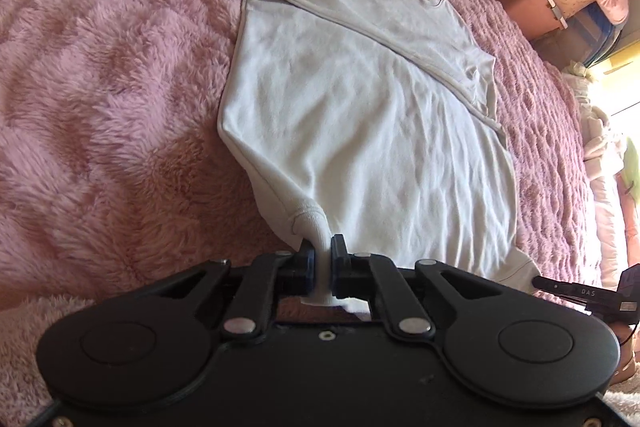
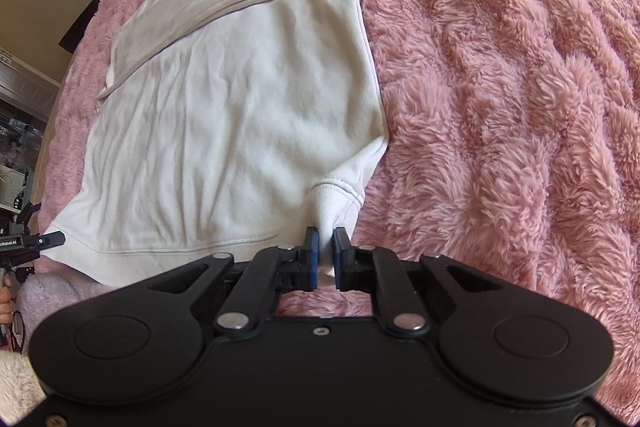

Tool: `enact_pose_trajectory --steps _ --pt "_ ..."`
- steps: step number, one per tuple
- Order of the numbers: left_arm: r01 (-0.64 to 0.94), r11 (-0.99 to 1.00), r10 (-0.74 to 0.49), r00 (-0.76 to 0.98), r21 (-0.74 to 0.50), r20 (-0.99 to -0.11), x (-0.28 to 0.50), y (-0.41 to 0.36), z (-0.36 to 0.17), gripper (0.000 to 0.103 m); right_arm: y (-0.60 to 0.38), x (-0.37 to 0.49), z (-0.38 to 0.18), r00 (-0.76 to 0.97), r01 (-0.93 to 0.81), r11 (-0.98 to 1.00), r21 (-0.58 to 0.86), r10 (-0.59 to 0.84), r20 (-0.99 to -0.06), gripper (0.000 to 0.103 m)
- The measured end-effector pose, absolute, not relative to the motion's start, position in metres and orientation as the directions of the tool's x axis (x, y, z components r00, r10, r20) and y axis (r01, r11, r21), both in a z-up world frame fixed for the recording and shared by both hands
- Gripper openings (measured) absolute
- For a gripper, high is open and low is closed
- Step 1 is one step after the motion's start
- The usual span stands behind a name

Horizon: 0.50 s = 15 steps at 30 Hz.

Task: Fold small clothes
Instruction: 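Lift the hem with both grippers and fold it up toward the collar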

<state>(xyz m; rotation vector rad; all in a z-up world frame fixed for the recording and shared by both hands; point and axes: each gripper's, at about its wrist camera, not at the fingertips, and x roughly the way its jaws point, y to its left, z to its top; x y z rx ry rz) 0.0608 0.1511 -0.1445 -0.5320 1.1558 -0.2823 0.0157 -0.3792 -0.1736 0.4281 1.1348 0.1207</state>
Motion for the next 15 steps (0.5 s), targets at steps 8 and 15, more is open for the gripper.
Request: enact_pose_trajectory --steps 8,15 --pt "-0.027 0.78 -0.548 0.451 -0.625 -0.704 0.1 0.154 -0.116 0.004 -0.384 0.042 -0.147 0.541 0.133 0.861 0.49 0.351 -0.764 0.008" --pt "0.026 0.755 -0.577 0.501 -0.655 -0.645 0.15 0.157 -0.086 0.004 -0.388 0.077 -0.126 0.604 0.121 0.833 0.541 0.371 -0.706 0.007"
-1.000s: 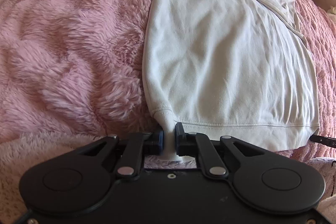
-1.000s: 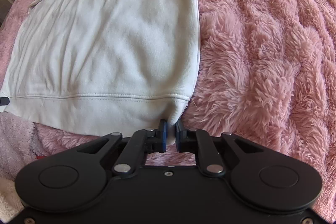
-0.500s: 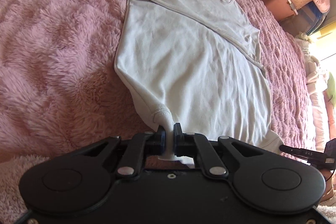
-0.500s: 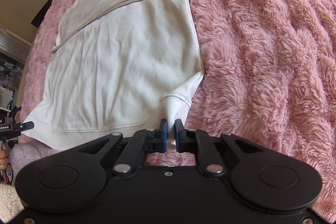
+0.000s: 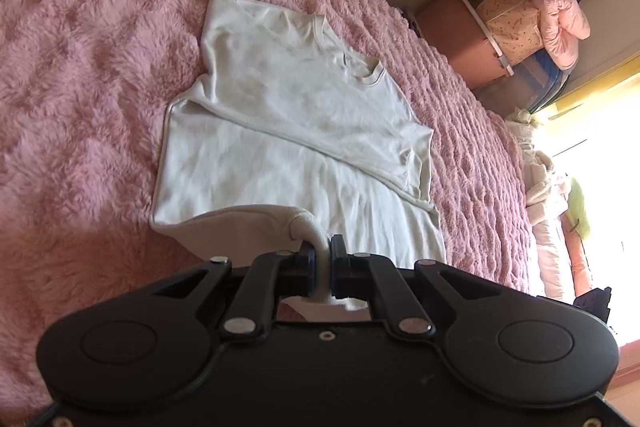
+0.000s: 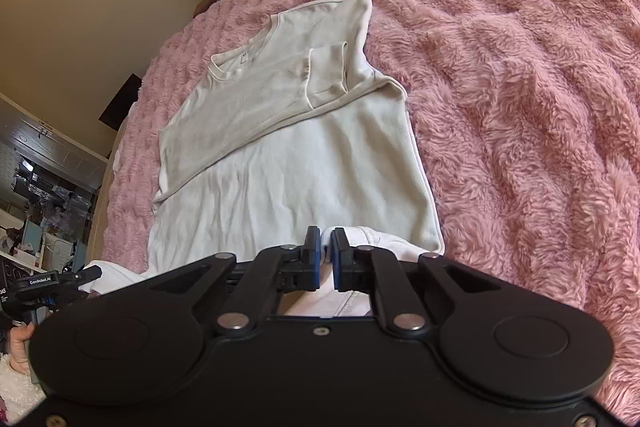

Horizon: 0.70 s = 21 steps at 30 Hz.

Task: Fold small clothes
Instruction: 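Lift the hem with both grippers and fold it up toward the collar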

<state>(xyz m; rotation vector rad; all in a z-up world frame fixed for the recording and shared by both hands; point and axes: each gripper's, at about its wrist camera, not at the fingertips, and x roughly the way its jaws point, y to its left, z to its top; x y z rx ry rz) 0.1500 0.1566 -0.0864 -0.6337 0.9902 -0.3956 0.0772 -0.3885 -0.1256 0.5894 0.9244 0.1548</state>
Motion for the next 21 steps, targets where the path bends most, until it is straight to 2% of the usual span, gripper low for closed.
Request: enact_pose_trajectory --steps 6,11,15,21 --pt "0.08 0.728 -0.593 0.573 -0.681 -0.566 0.234 0.168 -0.046 0.004 -0.4 0.132 -0.093 0.697 0.1 0.798 0.594 0.37 -0.614 0.006" --pt "0.084 0.74 -0.573 0.599 -0.668 -0.559 0.318 0.176 -0.031 0.004 -0.406 0.217 -0.062 0.772 0.069 0.76 0.647 0.37 -0.517 0.006" --pt "0.047 0.744 -0.556 0.598 -0.667 -0.578 0.38 0.186 -0.045 0.004 -0.405 0.283 -0.057 0.792 0.073 0.751 0.656 0.356 -0.496 0.006" --pt "-0.037 0.738 -0.542 0.563 -0.674 -0.624 0.448 0.198 -0.092 0.004 -0.403 0.367 -0.086 0.784 0.131 0.745 0.654 0.326 -0.528 0.006"
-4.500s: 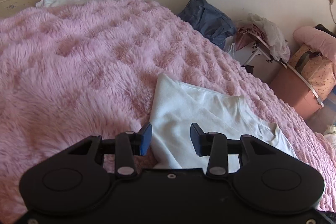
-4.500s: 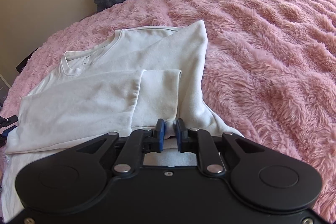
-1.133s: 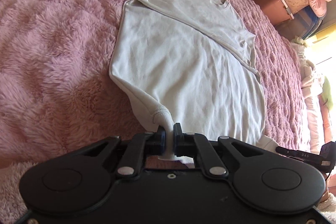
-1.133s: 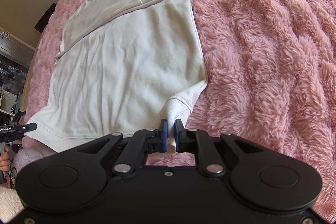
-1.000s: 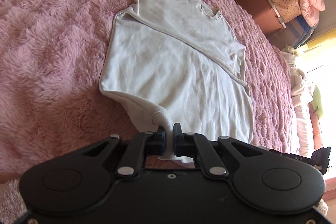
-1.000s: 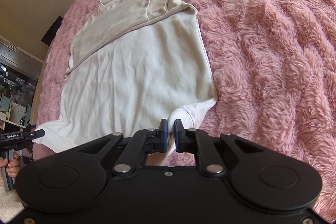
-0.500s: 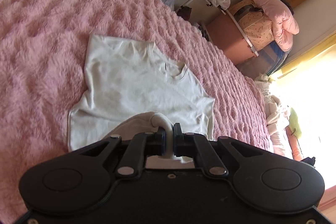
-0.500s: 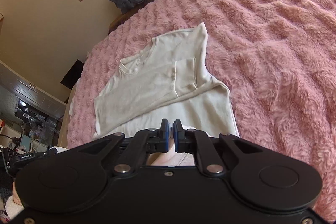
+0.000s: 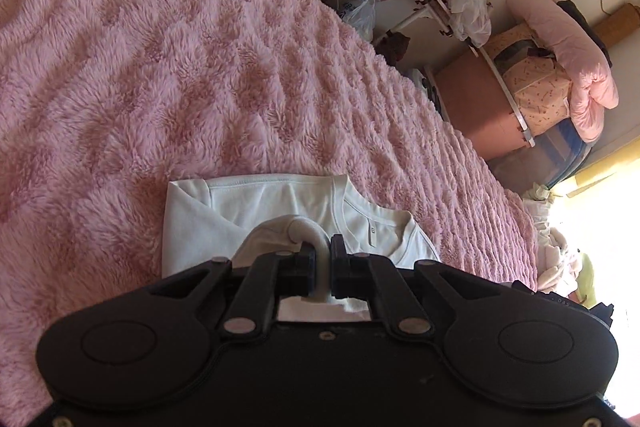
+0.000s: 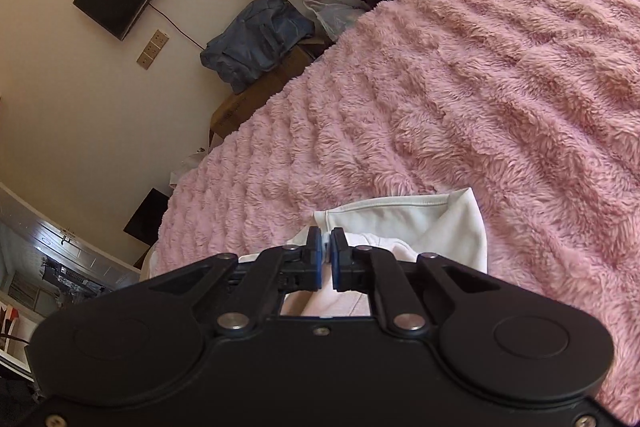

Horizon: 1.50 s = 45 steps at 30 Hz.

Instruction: Fold small clothes

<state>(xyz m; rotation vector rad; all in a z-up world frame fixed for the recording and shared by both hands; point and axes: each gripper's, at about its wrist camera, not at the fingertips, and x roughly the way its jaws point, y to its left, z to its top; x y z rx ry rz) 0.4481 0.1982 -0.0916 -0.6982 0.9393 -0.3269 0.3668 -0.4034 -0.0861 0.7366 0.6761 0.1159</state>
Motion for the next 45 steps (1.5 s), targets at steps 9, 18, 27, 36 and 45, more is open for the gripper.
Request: enact_pose_trajectory --steps 9,18,27,36,45 --pt "-0.075 0.748 -0.521 0.549 -0.66 -0.653 0.502 0.203 -0.148 0.004 -0.407 0.43 -0.134 0.754 0.232 0.739 0.632 0.274 -0.597 0.006" --pt "-0.105 0.773 -0.487 0.534 -0.626 -0.691 0.524 0.197 -0.178 0.004 -0.412 0.459 -0.158 0.73 0.28 0.745 0.605 0.244 -0.638 0.006" --pt "-0.052 0.797 -0.47 0.572 -0.601 -0.672 0.502 0.201 -0.168 0.036 -0.404 0.471 -0.17 0.722 0.271 0.776 0.569 0.227 -0.654 0.023" --pt "0.063 0.832 -0.482 0.572 -0.551 -0.663 0.392 0.216 -0.156 0.041 -0.397 0.402 -0.145 0.724 0.071 0.946 0.316 0.169 -0.669 0.042" --pt "0.174 0.88 -0.458 0.554 -0.442 -0.695 0.294 0.193 -0.174 0.044 -0.352 0.27 -0.16 0.719 -0.101 0.989 -0.108 -0.002 -0.695 0.053"
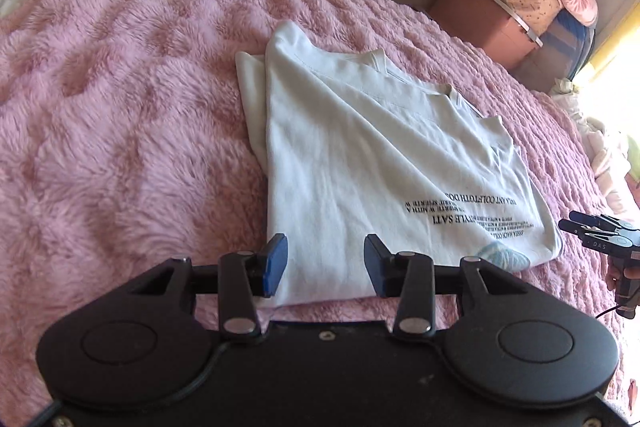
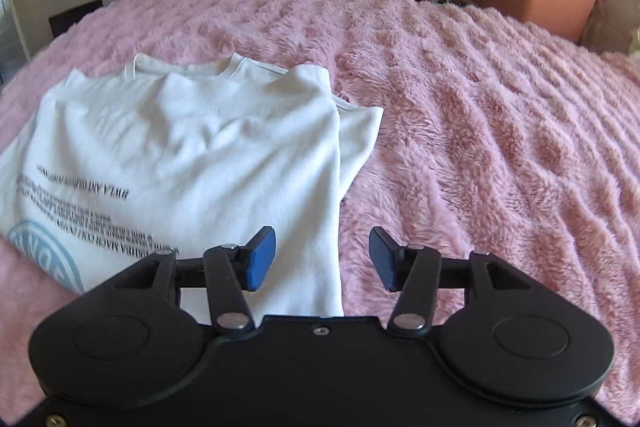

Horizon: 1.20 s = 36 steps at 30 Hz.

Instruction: Fold small clothes

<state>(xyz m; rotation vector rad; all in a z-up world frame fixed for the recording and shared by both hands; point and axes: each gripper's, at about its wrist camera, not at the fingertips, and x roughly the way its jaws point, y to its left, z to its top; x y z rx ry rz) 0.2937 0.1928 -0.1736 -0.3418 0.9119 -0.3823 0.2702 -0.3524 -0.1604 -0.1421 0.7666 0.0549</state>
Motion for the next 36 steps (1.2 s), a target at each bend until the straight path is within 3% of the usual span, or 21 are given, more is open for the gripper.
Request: enact_pose_trajectory --steps 4,10,13,19,21,24,26,30,31,32,36 --pt "0.16 0.901 -0.415 0.584 -0.402 -0.698 0.281 0.187 -0.174 0.044 -0.327 0.244 -0.17 0.74 -0.148 0.922 -0.359 -0.138 -0.659 0.052" --pt "0.132 0.916 -0.379 0.599 -0.379 -0.706 0.287 0.187 -0.18 0.045 -0.337 0.238 -0.158 0.746 -0.094 0.98 -0.176 -0.048 -0.665 0.052" --pt "0.087 0.937 -0.318 0.614 -0.338 -0.722 0.294 0.189 -0.184 0.045 -0.339 0.245 -0.163 0.743 -0.08 0.984 -0.162 -0.05 -0.668 0.052" --pt "0.062 0.933 -0.318 0.599 -0.353 -0.735 0.296 0.193 -0.193 0.045 -0.353 0.26 -0.178 0.697 -0.05 0.994 -0.093 -0.032 -0.716 0.051" --pt "0.086 0.912 -0.374 0.578 -0.401 -0.725 0.295 0.195 -0.196 0.045 -0.354 0.259 -0.181 0.702 -0.042 0.993 -0.108 -0.047 -0.711 0.051" --pt "0.109 0.899 -0.408 0.561 -0.424 -0.72 0.295 0.192 -0.201 0.045 -0.359 0.26 -0.185 0.676 -0.064 0.997 -0.047 0.009 -0.737 0.048" --pt "0.114 0.896 -0.414 0.561 -0.428 -0.717 0.296 0.191 -0.202 0.044 -0.363 0.262 -0.189 0.656 -0.061 0.998 0.013 0.05 -0.753 0.039" --pt "0.141 0.892 -0.427 0.572 -0.429 -0.7 0.294 0.191 -0.2 0.035 -0.364 0.264 -0.192 0.649 -0.044 0.997 0.067 0.08 -0.756 0.02" --pt "0.138 0.899 -0.416 0.569 -0.416 -0.709 0.294 0.19 -0.2 0.019 -0.364 0.265 -0.192 0.651 -0.042 0.997 0.068 0.079 -0.755 0.016" --pt "0.129 0.908 -0.398 0.568 -0.399 -0.72 0.294 0.191 -0.2 0.014 -0.366 0.265 -0.192 0.651 -0.037 0.996 0.076 0.082 -0.754 0.016" --pt "0.153 0.901 -0.411 0.602 -0.407 -0.684 0.285 0.196 -0.191 0.012 -0.367 0.264 -0.19 0.657 -0.029 0.995 0.091 0.088 -0.749 0.013"
